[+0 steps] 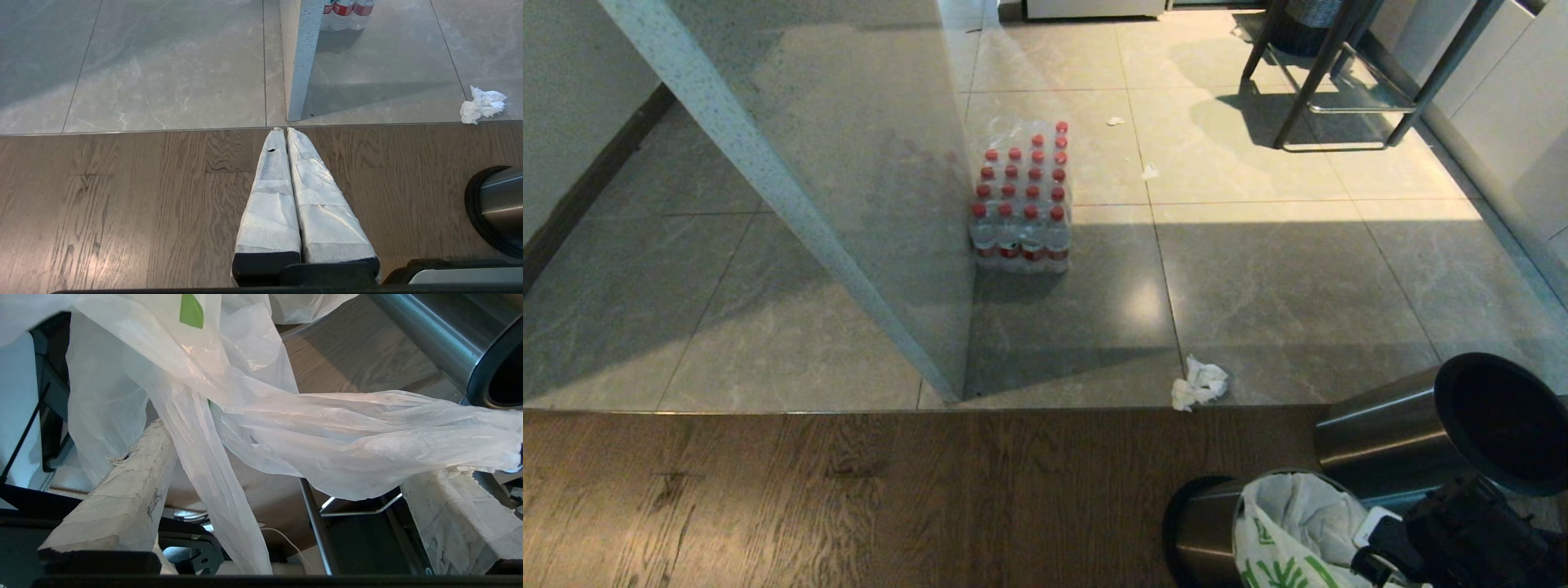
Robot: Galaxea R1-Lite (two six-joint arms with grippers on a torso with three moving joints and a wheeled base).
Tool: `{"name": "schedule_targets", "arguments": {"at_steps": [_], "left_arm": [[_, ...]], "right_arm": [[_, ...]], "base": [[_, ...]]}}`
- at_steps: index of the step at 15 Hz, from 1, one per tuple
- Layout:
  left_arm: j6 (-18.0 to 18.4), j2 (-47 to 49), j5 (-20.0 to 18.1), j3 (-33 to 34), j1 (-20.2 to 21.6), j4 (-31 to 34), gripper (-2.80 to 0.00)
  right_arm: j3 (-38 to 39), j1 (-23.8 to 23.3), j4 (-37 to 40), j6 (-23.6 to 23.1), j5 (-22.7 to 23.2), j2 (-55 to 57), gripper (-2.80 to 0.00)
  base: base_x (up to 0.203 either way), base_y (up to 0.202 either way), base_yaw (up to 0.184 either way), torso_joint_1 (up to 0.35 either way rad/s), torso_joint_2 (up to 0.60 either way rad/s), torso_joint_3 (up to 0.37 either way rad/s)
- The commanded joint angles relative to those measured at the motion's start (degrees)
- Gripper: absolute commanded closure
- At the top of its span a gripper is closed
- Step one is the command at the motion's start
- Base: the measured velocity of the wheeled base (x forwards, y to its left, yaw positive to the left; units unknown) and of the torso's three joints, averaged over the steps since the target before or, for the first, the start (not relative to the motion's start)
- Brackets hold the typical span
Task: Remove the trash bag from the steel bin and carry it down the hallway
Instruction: Pick up the trash bag
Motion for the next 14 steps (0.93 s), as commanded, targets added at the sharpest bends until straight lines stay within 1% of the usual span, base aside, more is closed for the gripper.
{"name": "schedule_targets", "arguments": {"at_steps": [1, 5, 6, 7, 14], "left_arm": [[-0.02, 0.00, 0.06, 0.00, 0.00, -0.01, 0.00], [-0.02, 0.00, 0.03, 0.00, 0.00, -0.01, 0.00], [-0.02, 0.00, -0.02, 0.00, 0.00, -0.01, 0.00], [-0.02, 0.00, -0.02, 0.00, 0.00, -0.01, 0.00], [-0.02, 0.00, -0.01, 0.00, 0.00, -0.01, 0.00]], "right_arm": [[0.18, 0.02, 0.07, -0.26, -0.10, -0.19, -2.80], [1.16, 0.02, -0.21, -2.25, -0.12, -1.78, -2.80], [1.72, 0.02, -0.29, -3.09, -0.10, -2.31, 0.00], [2.29, 0.02, -0.41, -3.99, -0.10, -2.51, 0.00], [2.28, 0.02, -1.11, -4.08, -0.34, -3.89, 0.00]], "base": [[0.000, 0.000, 0.000, 0.000, 0.00, 0.000], [0.000, 0.000, 0.000, 0.000, 0.00, 0.000], [0.000, 0.000, 0.000, 0.000, 0.00, 0.000], [0.000, 0.000, 0.000, 0.000, 0.00, 0.000], [0.000, 0.000, 0.000, 0.000, 0.00, 0.000]]}}
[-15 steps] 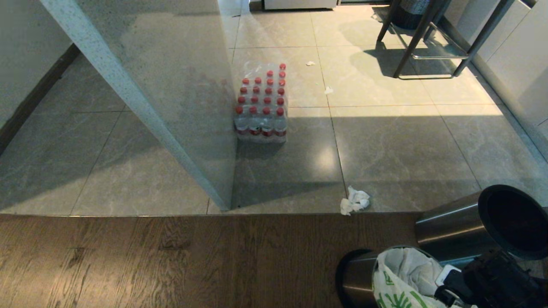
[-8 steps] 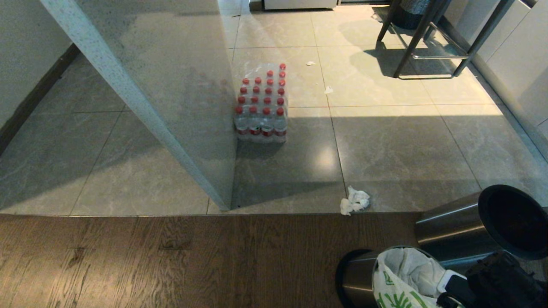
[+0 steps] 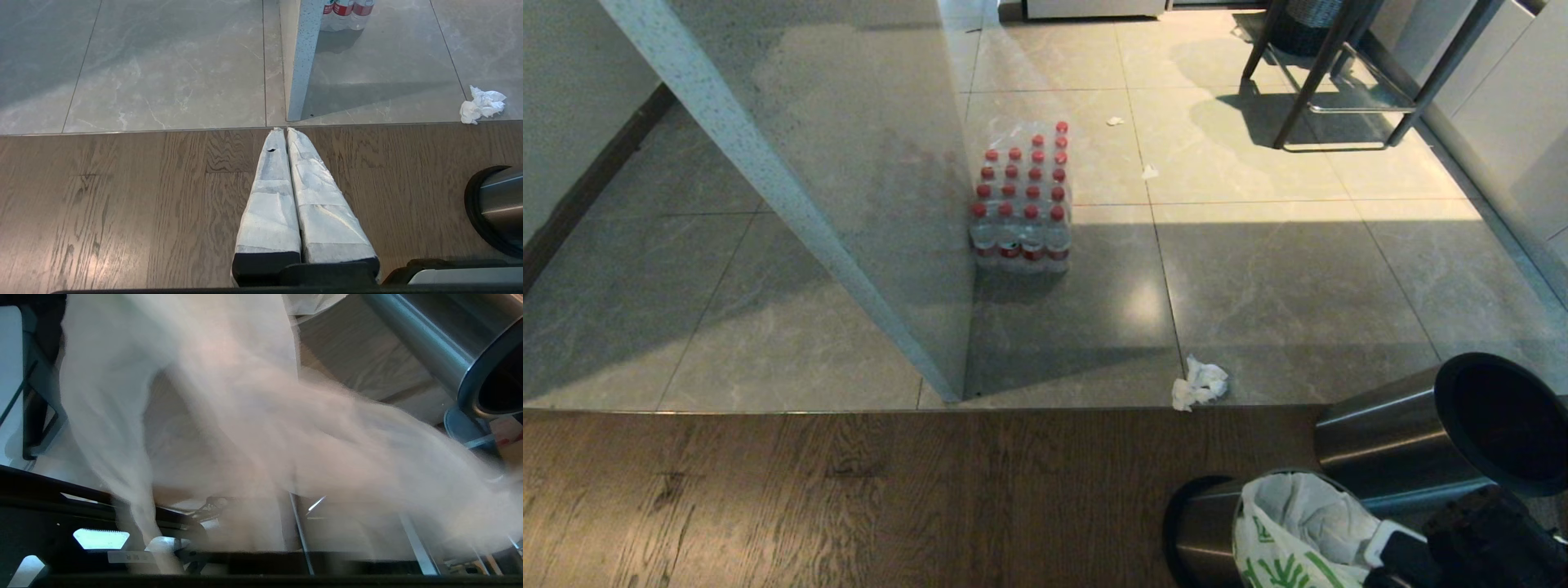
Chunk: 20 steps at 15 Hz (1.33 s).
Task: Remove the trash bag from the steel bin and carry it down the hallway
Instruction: Pick up the trash bag
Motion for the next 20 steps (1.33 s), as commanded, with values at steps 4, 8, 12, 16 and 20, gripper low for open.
{"name": "schedule_targets", "arguments": {"at_steps": [4, 8, 12, 16, 20], "left_arm": [[-0.02, -0.02, 0.01, 0.00, 0.00, -0.01, 0.00], [-0.02, -0.02, 0.00, 0.00, 0.00, -0.01, 0.00], [-0.02, -0.02, 0.00, 0.00, 0.00, -0.01, 0.00], [-0.02, -0.02, 0.09, 0.00, 0.00, -0.01, 0.00], [-0.02, -0.02, 0.06, 0.00, 0.00, -0.01, 0.00]], "right_arm": [[-1.39, 0.00, 0.15, 0.39, -0.17, -7.64, 0.00], [-5.44, -0.78, 0.67, 2.26, 0.02, -20.56, 0.00], [-9.42, -3.50, 1.38, 4.15, -0.18, -32.03, 0.00], [-14.24, -4.57, 1.59, 9.15, -0.56, -32.57, 0.00], [-15.58, -4.72, 1.23, 14.21, -2.89, -33.69, 0.00]], "base": [[0.000, 0.000, 0.000, 0.000, 0.00, 0.000], [0.000, 0.000, 0.000, 0.000, 0.00, 0.000], [0.000, 0.000, 0.000, 0.000, 0.00, 0.000], [0.000, 0.000, 0.000, 0.000, 0.00, 0.000], [0.000, 0.000, 0.000, 0.000, 0.00, 0.000]]}}
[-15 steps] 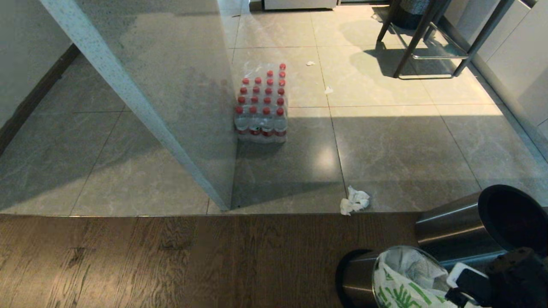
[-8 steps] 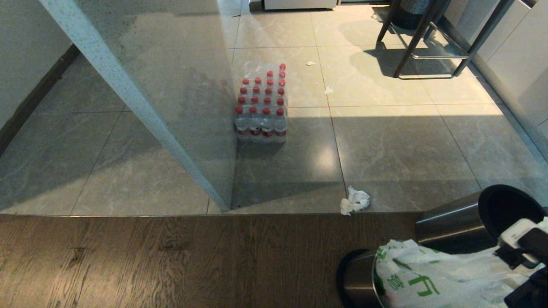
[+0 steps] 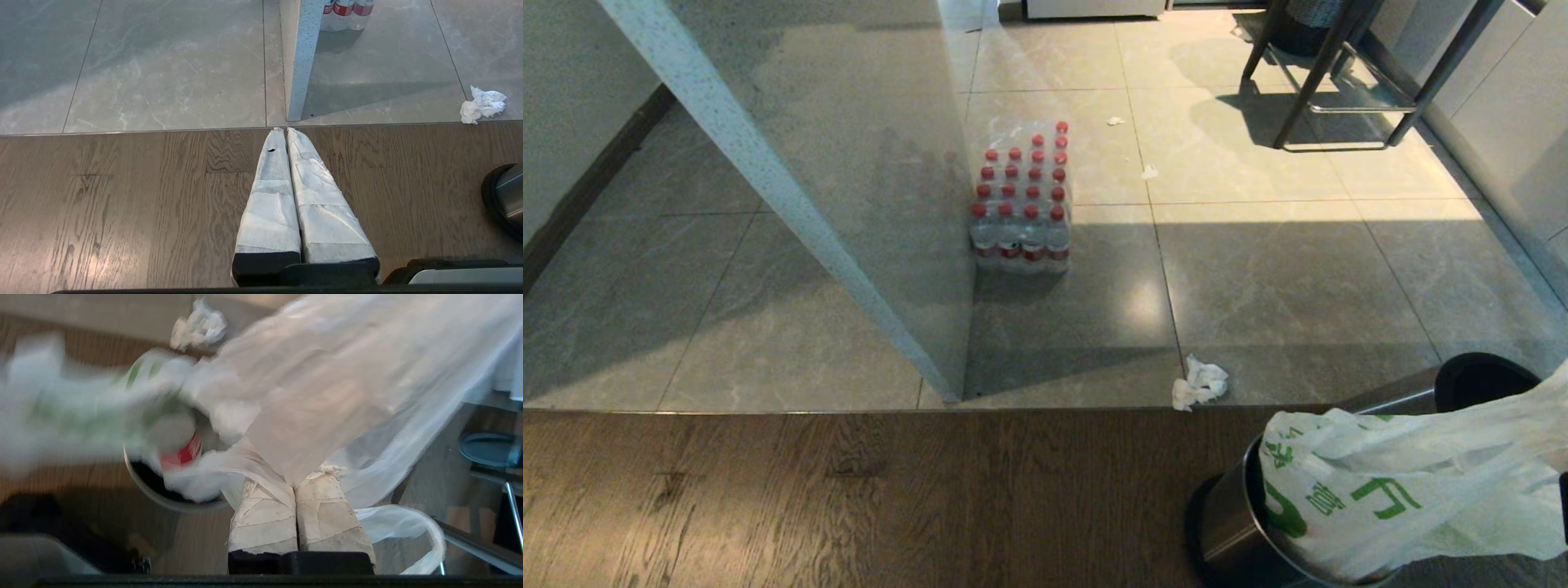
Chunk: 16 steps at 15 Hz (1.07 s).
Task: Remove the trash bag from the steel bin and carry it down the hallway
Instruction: Pick up the trash bag
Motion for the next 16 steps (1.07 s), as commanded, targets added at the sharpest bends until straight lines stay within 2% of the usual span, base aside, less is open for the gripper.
{"name": "schedule_targets", "arguments": {"at_steps": [1, 6, 9, 12, 13, 15, 16], "left_arm": [[-0.04, -0.01, 0.00, 0.00, 0.00, -0.01, 0.00], [-0.04, -0.01, 0.05, 0.00, 0.00, -0.01, 0.00], [-0.04, -0.01, 0.08, 0.00, 0.00, -0.01, 0.00], [-0.04, -0.01, 0.08, 0.00, 0.00, -0.01, 0.00], [-0.04, -0.01, 0.01, 0.00, 0.00, -0.01, 0.00], [-0.04, -0.01, 0.00, 0.00, 0.00, -0.01, 0.00], [-0.04, -0.01, 0.05, 0.00, 0.00, -0.01, 0.00]], "right_arm": [[-0.07, -0.07, -0.15, 0.32, -0.59, -2.22, 0.00], [3.38, 0.23, -5.23, 3.43, 0.03, -10.52, 0.00], [4.26, 4.38, -5.67, 6.55, -0.06, -17.08, 0.00], [4.95, 4.66, -5.17, 7.22, 0.65, -21.57, 0.00], [5.91, 4.34, -4.87, 7.23, 0.70, -23.37, 0.00], [7.08, 0.48, -2.34, 7.26, 1.67, -26.55, 0.00], [6.82, -1.81, 0.19, 7.21, 4.32, -27.89, 0.00]], "base": [[0.000, 0.000, 0.000, 0.000, 0.00, 0.000], [0.000, 0.000, 0.000, 0.000, 0.00, 0.000], [0.000, 0.000, 0.000, 0.000, 0.00, 0.000], [0.000, 0.000, 0.000, 0.000, 0.00, 0.000], [0.000, 0.000, 0.000, 0.000, 0.00, 0.000], [0.000, 0.000, 0.000, 0.000, 0.00, 0.000], [0.000, 0.000, 0.000, 0.000, 0.00, 0.000]]}}
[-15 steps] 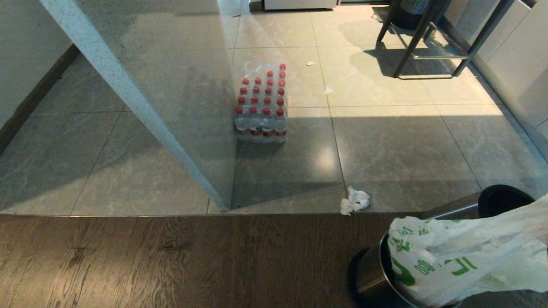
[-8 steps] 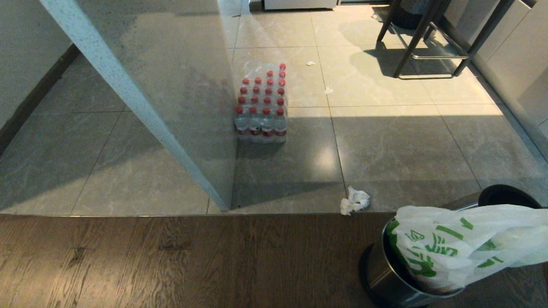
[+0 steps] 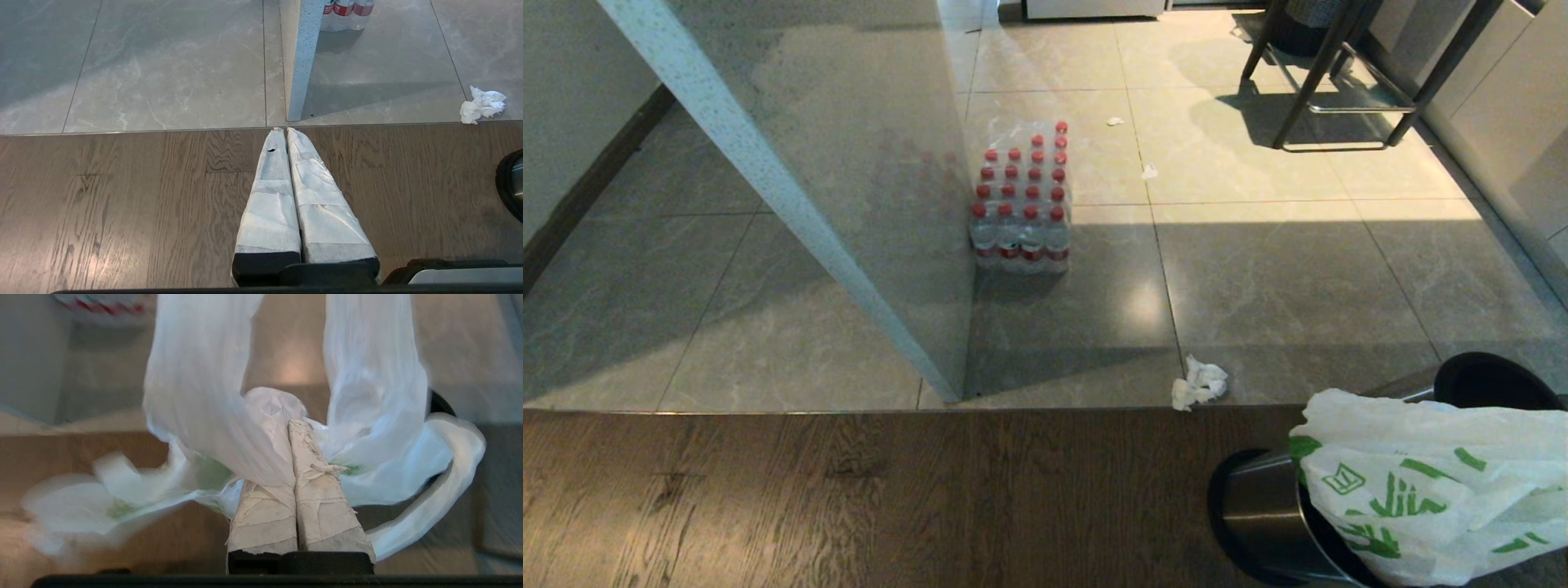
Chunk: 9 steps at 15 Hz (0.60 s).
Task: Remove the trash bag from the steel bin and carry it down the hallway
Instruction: Pick up the trash bag
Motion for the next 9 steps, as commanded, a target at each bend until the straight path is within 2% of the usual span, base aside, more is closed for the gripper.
{"name": "schedule_targets", "arguments": {"at_steps": [1, 3, 4, 9], "left_arm": [[-0.02, 0.00, -0.02, 0.00, 0.00, 0.02, 0.00], [-0.02, 0.00, -0.02, 0.00, 0.00, 0.02, 0.00], [-0.02, 0.00, 0.06, 0.00, 0.00, 0.02, 0.00], [-0.02, 0.00, -0.02, 0.00, 0.00, 0.02, 0.00]], "right_arm": [[0.77, -4.67, 2.57, -0.35, 4.98, -5.53, 0.00], [4.41, -10.65, 3.12, -0.83, 10.55, -10.26, 0.00], [5.95, -11.80, 3.43, -1.09, 12.52, -12.60, 0.00], [14.71, -13.43, 1.69, -0.23, 19.46, -13.46, 0.00]], "base": [[0.000, 0.000, 0.000, 0.000, 0.00, 0.000], [0.000, 0.000, 0.000, 0.000, 0.00, 0.000], [0.000, 0.000, 0.000, 0.000, 0.00, 0.000], [0.000, 0.000, 0.000, 0.000, 0.00, 0.000]]}}
